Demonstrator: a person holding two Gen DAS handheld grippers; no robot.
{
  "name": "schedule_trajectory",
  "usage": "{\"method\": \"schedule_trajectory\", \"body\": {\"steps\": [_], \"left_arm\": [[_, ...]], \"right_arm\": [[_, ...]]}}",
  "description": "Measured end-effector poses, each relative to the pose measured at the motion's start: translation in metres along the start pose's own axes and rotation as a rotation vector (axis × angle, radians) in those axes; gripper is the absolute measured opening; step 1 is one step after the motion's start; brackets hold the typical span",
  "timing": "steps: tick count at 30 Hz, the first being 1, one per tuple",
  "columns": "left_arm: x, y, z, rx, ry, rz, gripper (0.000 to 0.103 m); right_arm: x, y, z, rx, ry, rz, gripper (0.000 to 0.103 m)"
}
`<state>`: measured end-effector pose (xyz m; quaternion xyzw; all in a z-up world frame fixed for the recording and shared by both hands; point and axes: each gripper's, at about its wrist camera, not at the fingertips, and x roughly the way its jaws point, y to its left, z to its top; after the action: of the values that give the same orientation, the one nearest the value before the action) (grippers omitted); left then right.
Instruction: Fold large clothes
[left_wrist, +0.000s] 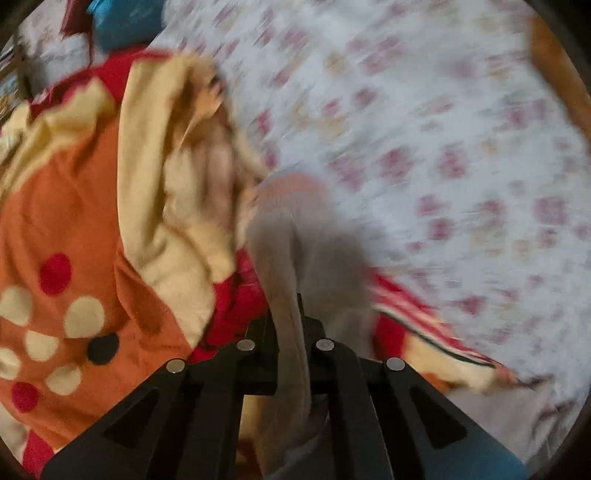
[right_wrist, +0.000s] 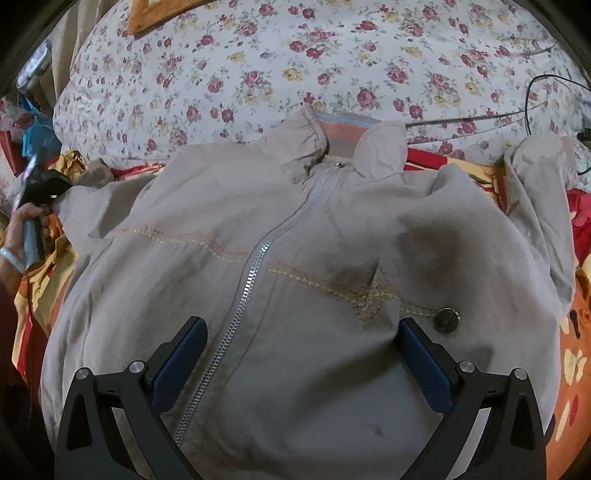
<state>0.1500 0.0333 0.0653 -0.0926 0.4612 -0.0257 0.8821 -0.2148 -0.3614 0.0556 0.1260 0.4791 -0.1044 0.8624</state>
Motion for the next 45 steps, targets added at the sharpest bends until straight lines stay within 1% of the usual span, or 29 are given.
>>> {"method": "schedule_trajectory", "body": {"steps": [1, 4, 6, 8, 10, 11, 12, 13, 15, 16, 17, 18, 20, 22, 24, 25, 27, 29, 31, 32, 34, 35, 37, 39, 40, 41, 42, 43, 45], "left_arm": [[-0.012, -0.004, 0.000, 0.014, -0.012, -0.029, 0.002], [-0.065, -0.037, -0.004, 0.090, -0.067, -0.154, 0.002], [-0.100, -0.068, -0.010, 0.161, -0.105, -0.241, 0.002], [-0.133, -0.103, -0.024, 0.230, -0.118, -0.340, 0.002], [-0.159, -0.143, -0.048, 0.302, -0.106, -0.440, 0.002], [-0.168, -0.157, -0.060, 0.328, -0.098, -0.480, 0.002], [-0.175, -0.176, -0.077, 0.360, -0.082, -0.533, 0.002], [-0.181, -0.191, -0.091, 0.385, -0.065, -0.565, 0.002], [-0.182, -0.227, -0.133, 0.452, -0.001, -0.641, 0.002], [-0.180, -0.239, -0.150, 0.476, 0.028, -0.660, 0.004], [-0.171, -0.256, -0.177, 0.508, 0.078, -0.667, 0.015], [-0.166, -0.266, -0.197, 0.521, 0.117, -0.668, 0.040], [-0.147, -0.279, -0.228, 0.542, 0.196, -0.646, 0.072], [-0.136, -0.280, -0.252, 0.561, 0.247, -0.597, 0.072], [-0.140, -0.270, -0.257, 0.590, 0.251, -0.565, 0.072], [-0.144, -0.263, -0.256, 0.601, 0.238, -0.546, 0.072], [-0.162, -0.239, -0.248, 0.640, 0.162, -0.488, 0.072], [-0.168, -0.215, -0.239, 0.660, 0.072, -0.370, 0.076], [-0.165, -0.190, -0.229, 0.652, -0.007, -0.208, 0.076], [-0.159, -0.175, -0.222, 0.628, -0.028, -0.128, 0.076], [-0.141, -0.150, -0.210, 0.564, -0.019, -0.017, 0.076], [-0.131, -0.140, -0.205, 0.526, -0.006, 0.007, 0.076], [-0.111, -0.126, -0.198, 0.450, 0.020, 0.031, 0.076], [-0.097, -0.121, -0.198, 0.425, 0.040, 0.039, 0.076], [-0.093, -0.122, -0.198, 0.427, 0.049, 0.041, 0.076], [-0.089, -0.122, -0.198, 0.430, 0.060, 0.045, 0.077], [-0.088, -0.121, -0.198, 0.426, 0.065, 0.042, 0.077], [-0.089, -0.120, -0.197, 0.419, 0.065, 0.035, 0.077], [-0.090, -0.119, -0.199, 0.424, 0.064, 0.033, 0.078]], "right_arm": [[-0.002, -0.001, 0.000, 0.005, -0.007, 0.001, 0.102], [-0.014, -0.006, 0.004, 0.019, -0.040, 0.003, 0.102], [-0.026, -0.012, 0.007, 0.037, -0.072, -0.001, 0.102], [-0.038, -0.018, 0.008, 0.056, -0.101, 0.001, 0.102], [-0.051, -0.026, 0.009, 0.076, -0.127, -0.007, 0.102], [-0.057, -0.030, 0.009, 0.084, -0.135, -0.012, 0.102], [-0.063, -0.034, 0.009, 0.096, -0.147, -0.023, 0.102], [-0.068, -0.039, 0.009, 0.108, -0.155, -0.035, 0.102], [-0.078, -0.053, 0.008, 0.147, -0.172, -0.063, 0.102], [-0.082, -0.060, 0.007, 0.169, -0.180, -0.072, 0.102], [-0.086, -0.068, 0.006, 0.193, -0.186, -0.080, 0.102], [-0.088, -0.078, 0.005, 0.220, -0.188, -0.088, 0.102], [-0.088, -0.093, 0.002, 0.266, -0.186, -0.097, 0.102], [-0.085, -0.104, -0.001, 0.306, -0.171, -0.095, 0.102], [-0.083, -0.111, -0.006, 0.326, -0.157, -0.081, 0.102], [-0.083, -0.113, -0.006, 0.330, -0.155, -0.072, 0.102], [-0.082, -0.110, -0.006, 0.328, -0.155, -0.052, 0.102], [-0.080, -0.106, -0.004, 0.313, -0.151, -0.030, 0.102], [-0.076, -0.099, 0.000, 0.295, -0.152, -0.023, 0.102], [-0.073, -0.094, 0.005, 0.277, -0.148, -0.024, 0.102], [-0.066, -0.081, 0.016, 0.236, -0.145, -0.025, 0.102], [-0.063, -0.074, 0.021, 0.210, -0.143, -0.017, 0.102], [-0.052, -0.057, 0.031, 0.146, -0.106, 0.030, 0.101], [-0.034, -0.044, 0.038, 0.114, -0.047, 0.082, 0.101], [-0.023, -0.042, 0.039, 0.118, -0.024, 0.091, 0.100], [-0.015, -0.043, 0.039, 0.123, -0.007, 0.093, 0.100], [-0.003, -0.050, 0.038, 0.142, 0.019, 0.084, 0.098], [0.006, -0.061, 0.035, 0.173, 0.047, 0.060, 0.092], [0.017, -0.086, 0.025, 0.248, 0.083, 0.041, 0.087]]}}
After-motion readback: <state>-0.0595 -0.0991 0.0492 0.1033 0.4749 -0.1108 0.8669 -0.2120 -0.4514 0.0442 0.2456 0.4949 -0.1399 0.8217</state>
